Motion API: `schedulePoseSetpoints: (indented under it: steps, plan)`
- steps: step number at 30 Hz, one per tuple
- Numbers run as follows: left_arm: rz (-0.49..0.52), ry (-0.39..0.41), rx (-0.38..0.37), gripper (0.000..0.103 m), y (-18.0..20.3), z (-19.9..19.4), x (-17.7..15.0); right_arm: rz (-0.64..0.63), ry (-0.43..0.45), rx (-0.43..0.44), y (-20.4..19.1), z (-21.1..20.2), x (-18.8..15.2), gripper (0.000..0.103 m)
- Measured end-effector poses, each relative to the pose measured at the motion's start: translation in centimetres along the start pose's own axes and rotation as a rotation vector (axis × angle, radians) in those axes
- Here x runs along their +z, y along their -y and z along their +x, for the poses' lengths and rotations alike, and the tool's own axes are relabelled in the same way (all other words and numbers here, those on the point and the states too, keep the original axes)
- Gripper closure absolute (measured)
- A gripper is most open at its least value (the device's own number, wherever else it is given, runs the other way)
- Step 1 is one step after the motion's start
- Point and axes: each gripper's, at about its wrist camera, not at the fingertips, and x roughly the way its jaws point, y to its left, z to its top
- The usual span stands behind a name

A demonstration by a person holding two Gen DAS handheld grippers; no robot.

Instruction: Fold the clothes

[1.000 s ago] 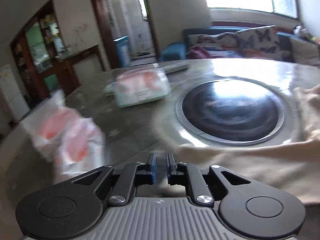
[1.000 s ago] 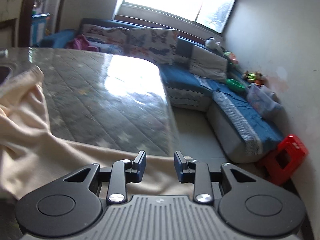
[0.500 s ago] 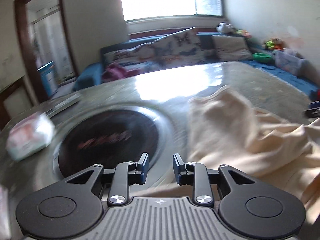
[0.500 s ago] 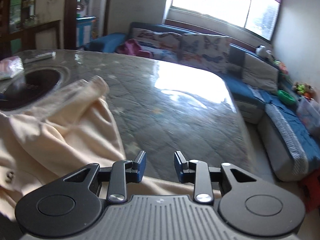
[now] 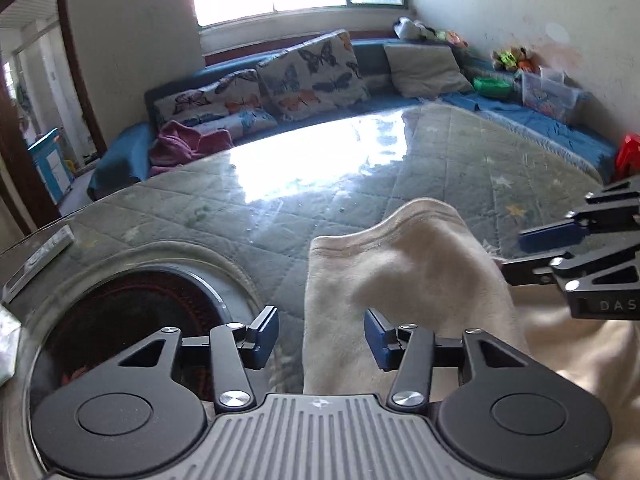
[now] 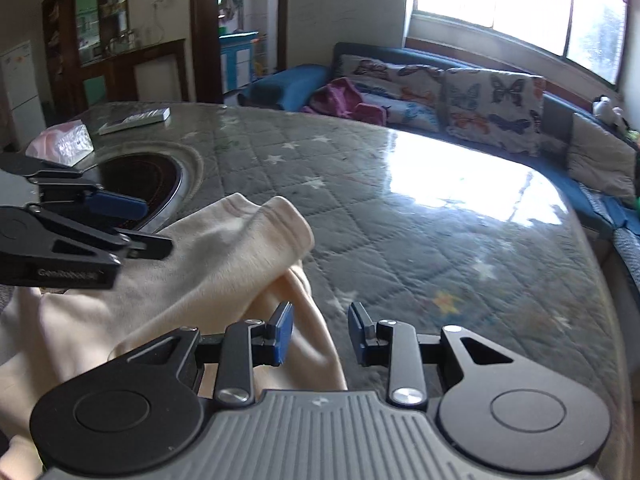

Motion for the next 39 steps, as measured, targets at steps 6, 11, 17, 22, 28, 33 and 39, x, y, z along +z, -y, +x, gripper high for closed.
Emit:
schedulePoseSetpoints:
  steps: [6, 11, 17, 22, 28, 33, 39]
  plan:
    - [0.011, 0.004, -0.013, 0.056, -0.1, 1.0, -0.4, 0.01, -0.006, 0.031, -0.1, 1.7, 0.2, 0.085]
    - [0.074, 0.037, -0.015, 0.098, 0.5, 0.9, -0.8, -0.013, 0.019, -0.027, 0.0, 1.0, 0.4, 0.099]
    - [0.041, 0.067, 0.08, 0.1, -1.0, 0.6, -0.5, 0.023, 0.045, -0.183, 2.3, -0.4, 0.5, 0.099]
    - [-0.01, 0.021, 0.108, 0.093, -3.1, 1.2, -0.3, 0.119, -0.002, -0.218, 5.6, -0.2, -0.3, 0.094]
    - [-0.002, 0.03, 0.118, 0.048, -3.2, 1.1, 0.3, 0.13, 0.006, -0.171, 6.2, -0.2, 0.6, 0.072]
    - [0.083, 0.035, 0.13, 0.058, -2.2, 2.4, 0.9, 0.092, -0.02, -0.183, 5.6, 1.8, 1.4, 0.073]
    - [0.167, 0.021, 0.147, 0.094, -2.0, 4.3, 1.3, 0.092, -0.037, -0.183, 6.2, 3.7, 2.1, 0.095]
